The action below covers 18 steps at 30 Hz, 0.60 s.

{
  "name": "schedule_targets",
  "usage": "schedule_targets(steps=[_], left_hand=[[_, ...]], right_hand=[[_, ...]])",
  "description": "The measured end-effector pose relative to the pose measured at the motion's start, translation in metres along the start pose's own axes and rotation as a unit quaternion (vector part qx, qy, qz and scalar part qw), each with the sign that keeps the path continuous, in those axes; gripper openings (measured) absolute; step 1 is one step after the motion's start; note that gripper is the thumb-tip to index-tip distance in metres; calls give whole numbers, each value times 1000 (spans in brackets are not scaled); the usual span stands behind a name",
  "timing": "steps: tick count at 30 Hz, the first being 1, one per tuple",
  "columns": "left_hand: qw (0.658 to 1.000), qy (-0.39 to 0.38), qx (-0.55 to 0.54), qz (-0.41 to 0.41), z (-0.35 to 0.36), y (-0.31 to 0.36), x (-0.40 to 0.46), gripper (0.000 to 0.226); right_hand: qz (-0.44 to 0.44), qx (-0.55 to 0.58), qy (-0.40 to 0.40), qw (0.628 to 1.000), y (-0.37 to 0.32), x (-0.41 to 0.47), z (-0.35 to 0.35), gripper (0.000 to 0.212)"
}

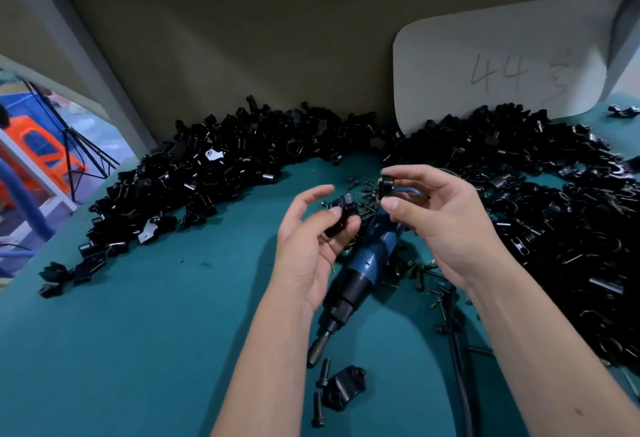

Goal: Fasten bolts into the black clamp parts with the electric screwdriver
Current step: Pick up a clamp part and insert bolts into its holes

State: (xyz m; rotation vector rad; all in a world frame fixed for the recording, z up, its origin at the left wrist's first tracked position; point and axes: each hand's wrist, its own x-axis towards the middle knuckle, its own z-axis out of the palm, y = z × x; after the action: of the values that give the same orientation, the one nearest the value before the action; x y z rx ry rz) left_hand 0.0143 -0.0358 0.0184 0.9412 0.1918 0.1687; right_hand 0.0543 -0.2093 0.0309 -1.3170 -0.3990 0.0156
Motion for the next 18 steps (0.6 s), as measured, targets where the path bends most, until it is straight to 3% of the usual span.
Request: schedule_targets(steps=[6, 12, 18], left_hand=[[999, -21, 36, 14, 0, -1, -3, 39], [1000, 14, 17, 16, 2, -4, 2, 23], [998, -25, 47, 17, 1, -6, 2, 48]], right_hand=[[-7, -60, 30, 998, 6, 0, 6, 43], [-31, -134, 41, 990, 7, 0, 5, 40], [-42, -171, 75, 982, 7, -1, 7, 33]])
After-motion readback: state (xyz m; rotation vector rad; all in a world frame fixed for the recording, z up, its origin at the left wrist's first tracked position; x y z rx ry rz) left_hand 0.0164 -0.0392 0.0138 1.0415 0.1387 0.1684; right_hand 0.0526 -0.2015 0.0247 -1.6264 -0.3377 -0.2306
